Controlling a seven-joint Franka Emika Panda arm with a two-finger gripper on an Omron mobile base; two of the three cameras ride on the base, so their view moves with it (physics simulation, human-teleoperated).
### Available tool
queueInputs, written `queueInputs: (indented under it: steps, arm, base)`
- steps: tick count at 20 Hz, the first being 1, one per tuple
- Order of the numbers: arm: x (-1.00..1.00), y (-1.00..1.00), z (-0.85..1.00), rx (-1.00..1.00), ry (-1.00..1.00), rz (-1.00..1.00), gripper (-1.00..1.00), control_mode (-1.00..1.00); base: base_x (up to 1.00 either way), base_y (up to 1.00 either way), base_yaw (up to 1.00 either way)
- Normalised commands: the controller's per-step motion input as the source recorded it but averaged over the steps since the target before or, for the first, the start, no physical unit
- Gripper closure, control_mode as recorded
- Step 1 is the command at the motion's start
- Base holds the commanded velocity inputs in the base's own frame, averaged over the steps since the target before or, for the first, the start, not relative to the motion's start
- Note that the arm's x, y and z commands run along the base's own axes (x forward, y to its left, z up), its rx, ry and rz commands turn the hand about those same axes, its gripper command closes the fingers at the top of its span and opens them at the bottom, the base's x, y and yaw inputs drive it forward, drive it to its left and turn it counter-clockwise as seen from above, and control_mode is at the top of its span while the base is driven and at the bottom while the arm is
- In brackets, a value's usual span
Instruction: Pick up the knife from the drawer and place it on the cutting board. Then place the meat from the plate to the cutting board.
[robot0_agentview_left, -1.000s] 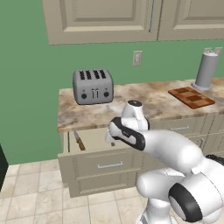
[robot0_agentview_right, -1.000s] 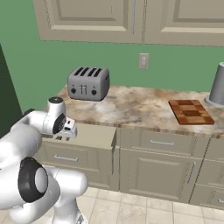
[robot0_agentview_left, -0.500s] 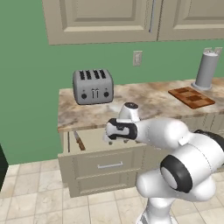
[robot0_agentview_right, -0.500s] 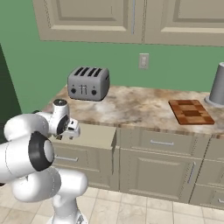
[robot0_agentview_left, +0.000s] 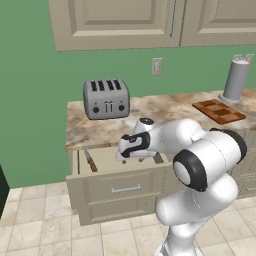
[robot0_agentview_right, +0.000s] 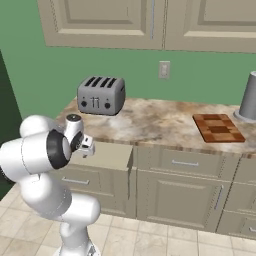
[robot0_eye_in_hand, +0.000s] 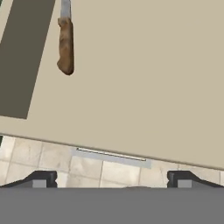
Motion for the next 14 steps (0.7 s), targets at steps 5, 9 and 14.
queueInputs:
  steps: [5, 9, 14]
  arm:
    - [0.24, 0.00, -0.33, 0.00, 0.00, 0.00, -1.00, -1.00]
    - [0.28, 0.00, -0.37, 0.00, 0.00, 0.00, -1.00, -1.00]
    - [0.19, 0.02, -0.23, 0.00, 0.00, 0.00, -1.00, -1.00]
  base:
    - [0.00, 0.00, 0.00]
    - [0.00, 0.00, 0.00]
    - [0.00, 0.00, 0.00]
